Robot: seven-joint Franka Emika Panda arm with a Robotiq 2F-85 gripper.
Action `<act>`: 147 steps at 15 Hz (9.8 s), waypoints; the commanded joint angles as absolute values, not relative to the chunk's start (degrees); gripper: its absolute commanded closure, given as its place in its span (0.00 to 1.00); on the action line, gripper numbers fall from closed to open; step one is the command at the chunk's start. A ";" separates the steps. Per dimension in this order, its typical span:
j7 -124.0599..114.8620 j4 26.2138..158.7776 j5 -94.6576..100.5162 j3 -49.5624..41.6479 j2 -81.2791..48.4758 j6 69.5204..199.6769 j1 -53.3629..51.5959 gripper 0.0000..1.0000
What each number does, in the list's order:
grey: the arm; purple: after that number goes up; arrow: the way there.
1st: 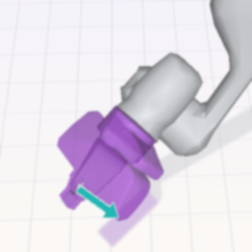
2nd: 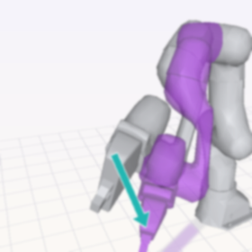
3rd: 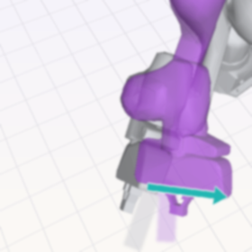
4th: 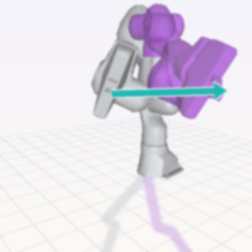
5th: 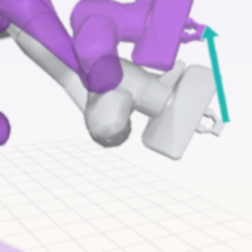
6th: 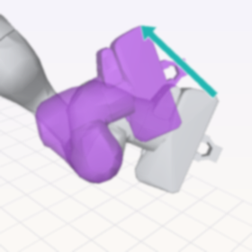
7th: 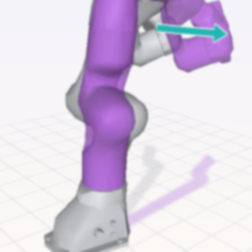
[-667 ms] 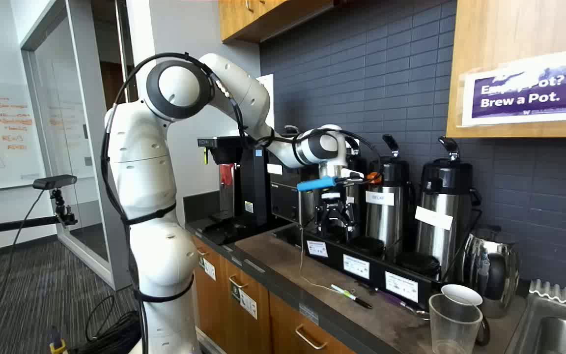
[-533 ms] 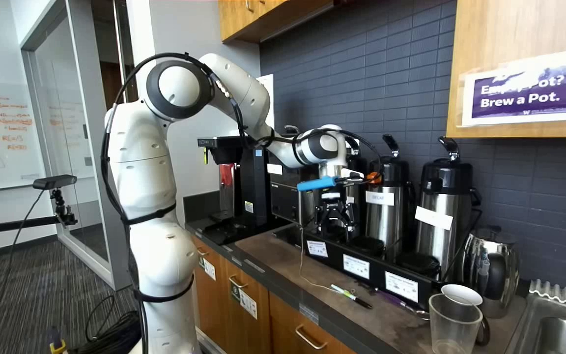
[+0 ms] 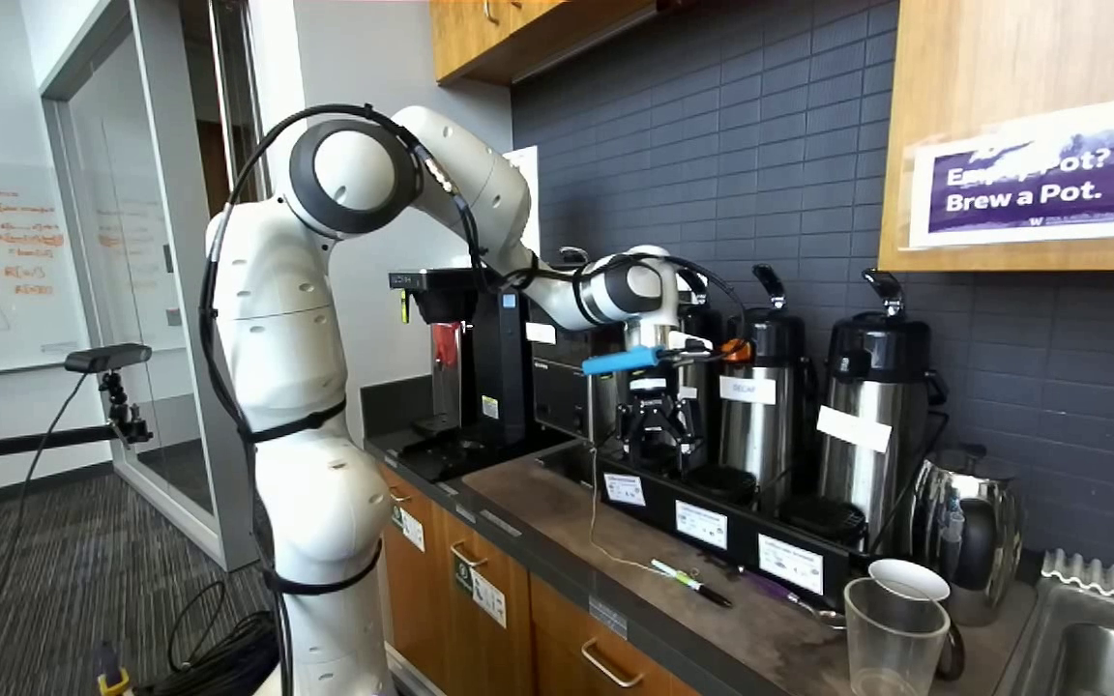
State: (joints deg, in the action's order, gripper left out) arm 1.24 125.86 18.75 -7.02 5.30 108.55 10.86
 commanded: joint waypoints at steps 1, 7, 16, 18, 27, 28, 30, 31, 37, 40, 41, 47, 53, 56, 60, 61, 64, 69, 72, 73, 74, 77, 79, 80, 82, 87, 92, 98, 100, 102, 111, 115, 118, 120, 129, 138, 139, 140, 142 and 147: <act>1.65 125.08 17.79 -7.35 6.26 108.43 9.68 0.00; 4.67 120.55 14.04 -7.41 7.21 106.71 8.47 0.00; 11.39 113.66 2.63 -7.86 9.43 98.12 7.66 0.00; 13.58 112.48 0.58 -8.44 9.34 97.13 7.75 0.00; 22.41 108.98 -6.76 -9.18 7.88 100.54 6.99 0.00; 23.00 108.46 -7.22 -9.11 7.56 100.67 6.79 0.00; 23.17 107.40 -8.30 -8.88 6.93 100.84 6.32 0.00; 22.59 106.84 -8.85 -8.74 6.69 101.29 6.11 0.00; 22.47 100.86 -14.18 -8.93 4.19 100.56 5.79 0.00; 22.68 96.53 -17.66 -9.07 2.68 98.15 6.02 0.00; 22.39 95.35 -18.64 -9.02 2.34 97.64 6.08 0.00; 21.25 89.61 -22.41 -8.73 0.00 92.04 6.51 0.00; 21.69 84.08 -26.19 -8.59 -2.75 85.29 7.32 0.00; 22.04 82.49 -28.36 -8.56 -3.95 83.58 7.88 0.00; 23.04 81.78 -32.10 -8.69 -4.97 82.72 9.19 0.00; 23.66 81.97 -33.32 -8.77 -5.06 82.68 9.67 0.00; 24.76 81.92 -36.88 -8.84 -5.61 81.39 10.80 0.00; 26.08 82.85 -39.80 -8.49 -5.84 79.72 11.24 0.00; 26.98 82.81 -40.19 -8.09 -6.35 79.50 10.95 0.00; 27.31 82.70 -40.35 -7.97 -6.55 79.45 10.92 0.00; 27.54 82.64 -40.39 -7.83 -6.74 79.54 10.85 0.00; 28.23 82.39 -40.64 -7.26 -7.40 79.50 10.68 0.00; 28.62 82.21 -40.79 -6.83 -7.77 79.46 10.56 0.00; 28.77 82.15 -40.81 -6.62 -7.88 79.48 10.49 0.00; 29.02 81.97 -40.68 -6.27 -7.91 79.48 10.27 0.00; 29.34 81.59 -40.10 -5.48 -7.38 79.64 9.69 0.00; 29.44 81.00 -39.83 -5.12 -7.39 79.67 9.47 0.00; 29.60 81.13 -39.35 -4.94 -7.11 80.14 9.32 0.39; 29.58 81.20 -39.16 -4.88 -6.99 80.31 9.22 0.55; 29.57 81.18 -38.79 -4.91 -6.90 80.45 9.22 0.71; 29.57 81.96 -37.41 -4.99 -5.47 81.32 9.20 0.94; 29.61 82.26 -36.93 -4.89 -4.77 81.62 8.94 0.94; 29.69 82.69 -36.13 -4.75 -4.03 82.14 8.59 0.94; 29.79 82.81 -35.82 -4.64 -3.55 82.29 8.39 0.94; 30.26 83.53 -35.12 -4.47 -1.16 83.21 7.54 0.94; 33.48 84.30 -35.15 -4.35 0.62 82.64 6.66 0.94; 34.08 84.23 -35.30 -4.37 0.72 82.26 6.56 0.94; 34.74 84.37 -35.36 -4.39 0.92 82.03 6.47 0.94; 36.09 84.37 -35.44 -4.40 1.01 81.63 6.32 0.94; 39.62 84.36 -35.95 -4.34 0.77 80.79 6.04 0.94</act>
